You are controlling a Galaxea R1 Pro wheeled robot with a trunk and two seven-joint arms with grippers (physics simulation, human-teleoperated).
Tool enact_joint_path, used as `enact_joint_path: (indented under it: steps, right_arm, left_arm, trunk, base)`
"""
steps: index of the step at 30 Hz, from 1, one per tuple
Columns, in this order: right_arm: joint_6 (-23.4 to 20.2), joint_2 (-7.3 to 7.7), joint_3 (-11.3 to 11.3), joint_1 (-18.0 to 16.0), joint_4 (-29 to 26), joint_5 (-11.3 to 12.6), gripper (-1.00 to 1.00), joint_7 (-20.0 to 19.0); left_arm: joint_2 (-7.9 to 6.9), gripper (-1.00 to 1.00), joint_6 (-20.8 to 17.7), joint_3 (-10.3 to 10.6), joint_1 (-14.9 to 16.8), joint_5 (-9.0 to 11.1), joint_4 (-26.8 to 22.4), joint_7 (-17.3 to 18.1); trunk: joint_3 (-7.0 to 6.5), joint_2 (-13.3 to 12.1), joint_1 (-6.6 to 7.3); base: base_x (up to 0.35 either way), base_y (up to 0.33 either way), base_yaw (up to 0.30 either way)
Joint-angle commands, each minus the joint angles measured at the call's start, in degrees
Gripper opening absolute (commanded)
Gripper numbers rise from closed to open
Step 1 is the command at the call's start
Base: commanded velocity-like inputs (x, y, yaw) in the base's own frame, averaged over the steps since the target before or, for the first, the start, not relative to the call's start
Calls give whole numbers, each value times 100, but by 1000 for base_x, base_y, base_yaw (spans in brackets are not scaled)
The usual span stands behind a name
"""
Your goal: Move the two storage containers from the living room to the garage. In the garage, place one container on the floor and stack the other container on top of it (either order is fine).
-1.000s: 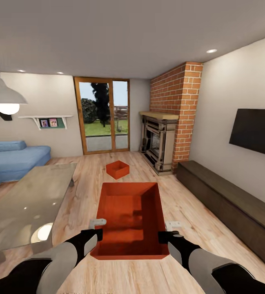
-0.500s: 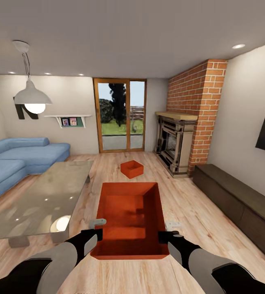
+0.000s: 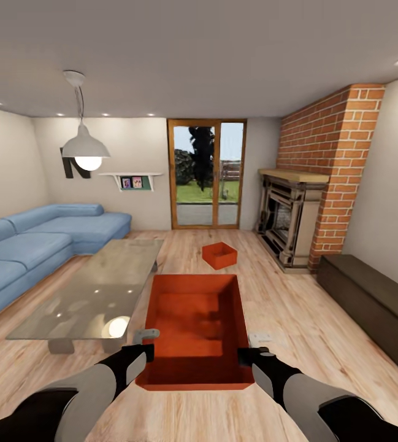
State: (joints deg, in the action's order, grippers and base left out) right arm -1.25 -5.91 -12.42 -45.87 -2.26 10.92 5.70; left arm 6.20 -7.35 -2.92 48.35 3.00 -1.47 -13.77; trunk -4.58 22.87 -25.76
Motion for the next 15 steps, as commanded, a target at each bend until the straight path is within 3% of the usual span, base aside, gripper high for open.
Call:
enact_joint_path:
  steps: [1,15]
  right_arm:
    - [-8,3,108,-1,-3,55,-100,204]
    - [-16,3,108,-1,-3,56,-100,204]
  left_arm:
    - [-93,-100,-30,-104,-1,-27,-20,-389]
    - [-95,-100,-30,-104,-1,-26,-20,-389]
  trunk:
    - [2,5,-2]
    - [1,5,-2]
  base:
    - [0,0,271]
    - [0,0,275]
